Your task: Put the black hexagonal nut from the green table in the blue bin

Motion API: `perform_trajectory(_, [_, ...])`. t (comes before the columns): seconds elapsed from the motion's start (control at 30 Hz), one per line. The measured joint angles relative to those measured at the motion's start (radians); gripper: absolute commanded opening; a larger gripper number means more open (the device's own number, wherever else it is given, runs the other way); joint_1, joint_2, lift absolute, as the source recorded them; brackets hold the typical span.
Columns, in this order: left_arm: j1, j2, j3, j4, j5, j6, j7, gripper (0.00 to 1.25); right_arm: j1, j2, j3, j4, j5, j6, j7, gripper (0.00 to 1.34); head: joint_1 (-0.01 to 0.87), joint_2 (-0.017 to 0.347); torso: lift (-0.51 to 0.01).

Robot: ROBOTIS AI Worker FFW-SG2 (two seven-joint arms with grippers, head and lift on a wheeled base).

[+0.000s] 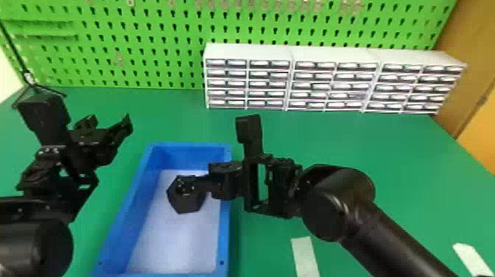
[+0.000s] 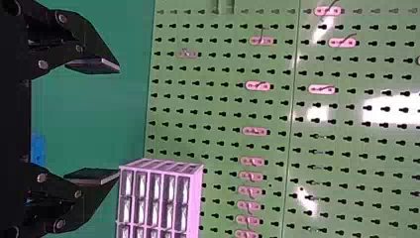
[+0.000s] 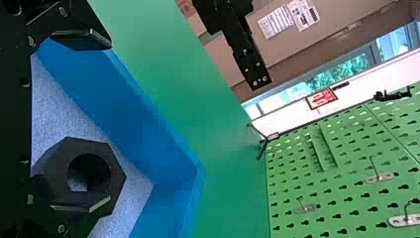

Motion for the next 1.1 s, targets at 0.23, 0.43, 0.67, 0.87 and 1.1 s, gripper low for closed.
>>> perform_trajectory(0.23, [0.003,0.0,0.002,-0.001,0.0,0.0,0.0,0.75,0.017,0.005,-0.03,-0.003,0.019,-0.001,0.0,1.12,0.692,0.008,-0.097])
perform_trajectory(0.43, [0.005,0.0,0.002,-0.001,0.0,0.0,-0.001,0.75,0.04,0.012,-0.079,-0.012,0.047,-0.004,0.001,1.12,0.692,0.008,-0.097])
perform_trajectory(0.67, [0.007,0.0,0.002,-0.002,0.001,0.0,0.0,0.75,0.068,0.019,-0.142,-0.03,0.096,-0.011,0.002,1.12,0.692,0.008,-0.097])
perform_trajectory(0.87, [0.009,0.0,0.003,-0.002,0.002,0.0,0.0,0.75,0.095,0.024,-0.196,-0.045,0.145,-0.027,0.002,1.12,0.692,0.008,-0.097])
perform_trajectory(1.1, [0.01,0.0,0.004,-0.002,0.002,0.0,0.0,0.75,0.138,0.037,-0.279,-0.067,0.205,-0.055,0.002,1.12,0.692,0.008,-0.097])
